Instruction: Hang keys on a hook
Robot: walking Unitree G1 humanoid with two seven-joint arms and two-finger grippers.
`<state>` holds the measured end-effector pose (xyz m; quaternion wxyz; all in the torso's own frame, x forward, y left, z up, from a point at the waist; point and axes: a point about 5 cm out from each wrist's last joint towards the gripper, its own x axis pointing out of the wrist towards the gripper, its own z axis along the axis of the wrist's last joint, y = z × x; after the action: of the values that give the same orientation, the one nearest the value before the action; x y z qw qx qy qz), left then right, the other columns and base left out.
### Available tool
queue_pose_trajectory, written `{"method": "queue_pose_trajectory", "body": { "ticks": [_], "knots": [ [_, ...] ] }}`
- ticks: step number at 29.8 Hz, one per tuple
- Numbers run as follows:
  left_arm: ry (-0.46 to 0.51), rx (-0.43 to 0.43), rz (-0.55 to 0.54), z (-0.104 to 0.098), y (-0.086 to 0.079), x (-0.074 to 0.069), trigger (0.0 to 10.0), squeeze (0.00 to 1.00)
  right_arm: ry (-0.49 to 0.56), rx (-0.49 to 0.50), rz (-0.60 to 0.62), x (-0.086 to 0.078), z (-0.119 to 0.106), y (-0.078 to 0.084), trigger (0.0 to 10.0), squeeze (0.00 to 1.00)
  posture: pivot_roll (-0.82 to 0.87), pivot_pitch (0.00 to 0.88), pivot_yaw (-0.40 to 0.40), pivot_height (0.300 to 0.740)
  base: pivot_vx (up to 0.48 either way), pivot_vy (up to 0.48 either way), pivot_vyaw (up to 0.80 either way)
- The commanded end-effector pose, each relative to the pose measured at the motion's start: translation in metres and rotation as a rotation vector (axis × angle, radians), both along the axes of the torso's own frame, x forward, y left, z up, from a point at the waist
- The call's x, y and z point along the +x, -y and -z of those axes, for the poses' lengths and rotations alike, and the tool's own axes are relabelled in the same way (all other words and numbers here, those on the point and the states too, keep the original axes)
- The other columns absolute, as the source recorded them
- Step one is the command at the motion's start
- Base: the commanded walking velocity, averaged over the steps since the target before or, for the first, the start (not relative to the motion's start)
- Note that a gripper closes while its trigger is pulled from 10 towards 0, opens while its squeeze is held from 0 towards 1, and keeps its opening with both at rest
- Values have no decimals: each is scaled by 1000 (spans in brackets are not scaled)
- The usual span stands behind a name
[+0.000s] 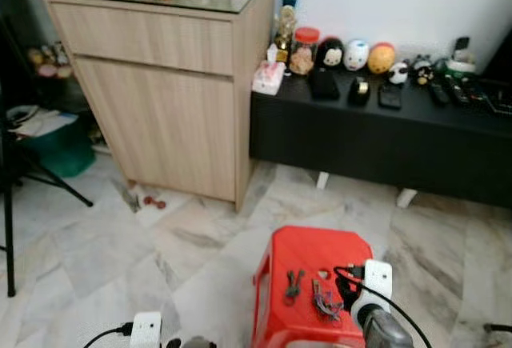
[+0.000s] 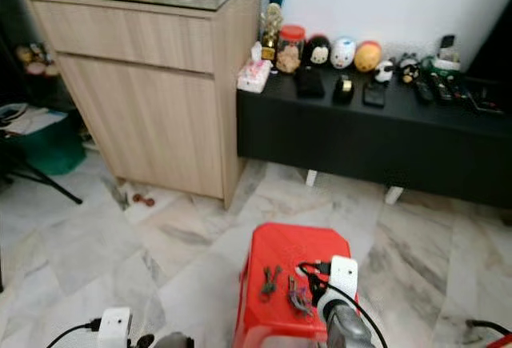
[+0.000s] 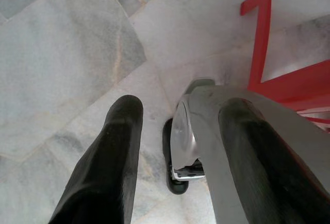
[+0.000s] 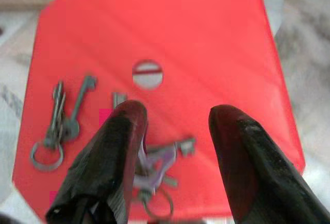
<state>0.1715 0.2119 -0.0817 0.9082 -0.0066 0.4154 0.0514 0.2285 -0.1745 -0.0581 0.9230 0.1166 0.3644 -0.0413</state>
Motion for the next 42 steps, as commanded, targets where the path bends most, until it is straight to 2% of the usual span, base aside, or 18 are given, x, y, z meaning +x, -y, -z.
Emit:
{"method": "queue_pose_trajectory", "body": {
  "ticks": [1,4,6,14,21,25,30,37,42],
  "knots": [
    [-19,-6,-10,2,0,-4,10000,0,-21,5,8,-1,1,3,10000,0,64,10,-74,657,0,0,0],
    [-19,0,-8,2,0,-5,10000,0,-88,73,0,-8,7,0,10000,0,71,0,-76,657,0,0,0],
    [-18,2,-7,2,0,-4,10000,0,-121,54,-12,-11,9,1,10000,0,72,0,-76,657,0,0,0],
    [-20,4,-4,2,-1,-5,10000,0,-120,84,22,-8,8,2,10000,0,74,0,-75,657,0,0,0],
    [-22,5,-2,3,-1,-6,10000,0,-75,81,56,2,1,5,10000,0,76,5,-74,657,0,0,0],
    [-24,6,0,3,-1,-7,10000,0,11,34,31,11,-7,7,10000,0,73,16,-70,657,0,0,0],
    [-24,6,1,3,-1,-7,10000,0,26,-9,3,13,-9,7,10000,0,74,21,-69,657,0,0,0],
    [-23,9,0,3,-2,-6,10000,0,40,-13,6,16,-11,5,10000,0,78,24,-70,614,0,0,0],
    [-25,11,1,3,-2,-7,10000,0,68,13,-4,20,-14,0,10000,0,77,19,-70,614,0,0,0]
  ]
}}
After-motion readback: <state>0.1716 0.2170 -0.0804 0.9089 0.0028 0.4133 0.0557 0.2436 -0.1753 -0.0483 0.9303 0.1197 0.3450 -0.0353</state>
